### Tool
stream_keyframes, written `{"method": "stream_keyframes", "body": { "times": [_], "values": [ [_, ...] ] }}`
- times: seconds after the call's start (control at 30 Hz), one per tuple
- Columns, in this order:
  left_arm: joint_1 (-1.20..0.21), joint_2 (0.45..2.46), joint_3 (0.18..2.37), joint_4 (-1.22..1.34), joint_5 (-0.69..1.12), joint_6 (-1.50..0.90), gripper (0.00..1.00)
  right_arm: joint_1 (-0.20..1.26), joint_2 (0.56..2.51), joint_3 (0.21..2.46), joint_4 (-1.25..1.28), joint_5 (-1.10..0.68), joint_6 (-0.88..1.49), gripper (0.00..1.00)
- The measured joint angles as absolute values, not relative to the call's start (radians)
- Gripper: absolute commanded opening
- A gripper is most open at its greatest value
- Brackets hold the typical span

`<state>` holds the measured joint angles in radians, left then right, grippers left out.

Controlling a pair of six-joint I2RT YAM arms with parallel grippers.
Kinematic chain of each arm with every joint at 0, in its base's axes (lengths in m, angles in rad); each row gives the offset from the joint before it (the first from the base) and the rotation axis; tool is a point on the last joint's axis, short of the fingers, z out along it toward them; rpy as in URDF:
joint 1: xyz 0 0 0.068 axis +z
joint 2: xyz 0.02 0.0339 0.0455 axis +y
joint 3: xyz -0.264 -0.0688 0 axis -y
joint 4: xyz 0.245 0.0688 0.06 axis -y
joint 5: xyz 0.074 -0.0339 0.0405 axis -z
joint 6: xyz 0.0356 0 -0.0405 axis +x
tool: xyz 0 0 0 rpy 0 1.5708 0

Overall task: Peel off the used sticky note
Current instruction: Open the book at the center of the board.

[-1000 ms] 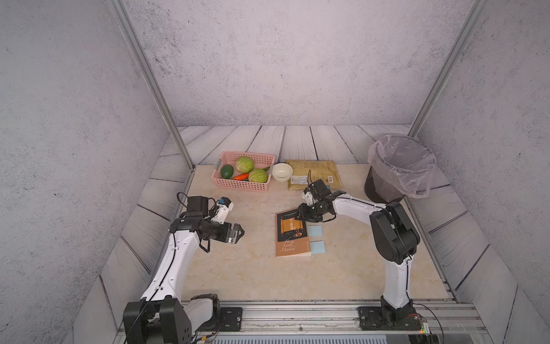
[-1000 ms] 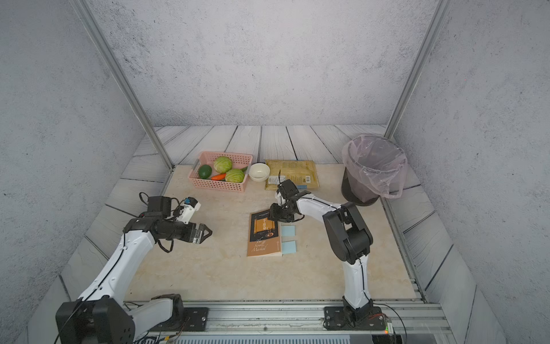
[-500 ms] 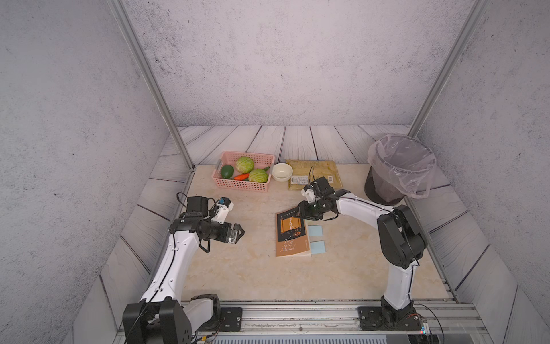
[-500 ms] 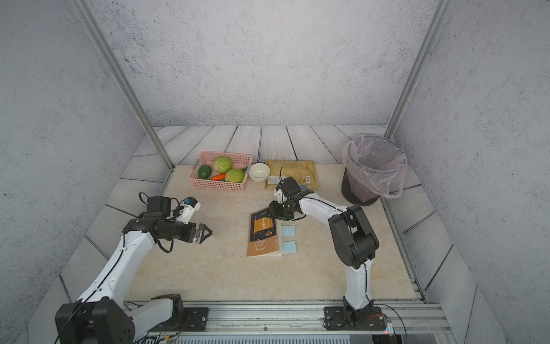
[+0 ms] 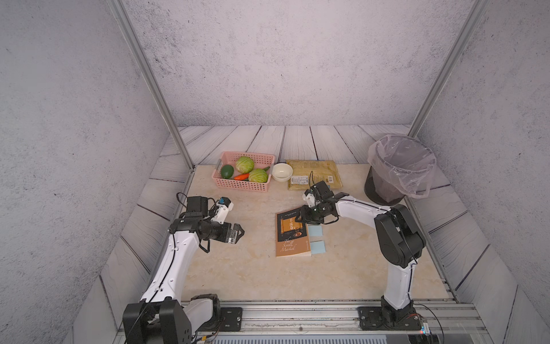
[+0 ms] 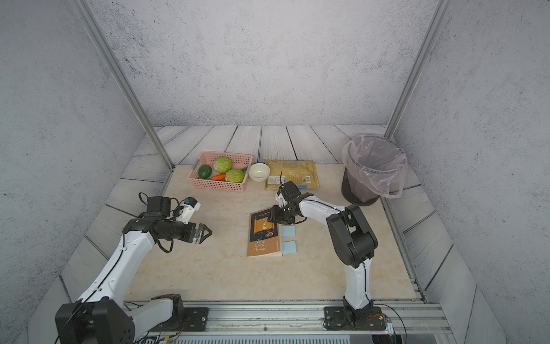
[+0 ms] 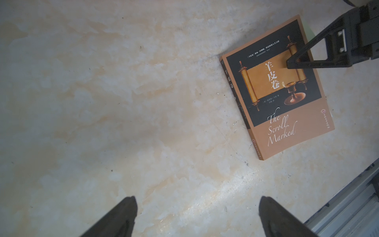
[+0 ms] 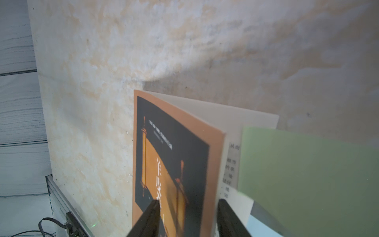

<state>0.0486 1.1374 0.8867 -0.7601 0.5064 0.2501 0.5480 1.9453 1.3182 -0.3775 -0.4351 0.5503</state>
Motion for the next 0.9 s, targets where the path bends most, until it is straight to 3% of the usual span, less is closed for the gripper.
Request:
{"method": "stream_keyframes", "body": {
  "times": [0.33, 0.53, 0.9],
  "values": [
    [0.049, 1.137, 0.886, -0.76, 0.511, 0.255, 0.98, 0.548, 1.931, 1.227, -0.315, -0.491, 0.559, 0.46],
    [0.049, 1.135, 0.885, -0.76, 0.513, 0.255, 0.98, 0.548, 1.892, 1.176, -0.279, -0.572, 0.596, 0.34],
    [0.049, 1.124, 0.885, -0.76, 0.514, 0.255, 0.98, 0.55, 1.778, 1.163, -0.26, -0.666, 0.649, 0.47]
  ]
}}
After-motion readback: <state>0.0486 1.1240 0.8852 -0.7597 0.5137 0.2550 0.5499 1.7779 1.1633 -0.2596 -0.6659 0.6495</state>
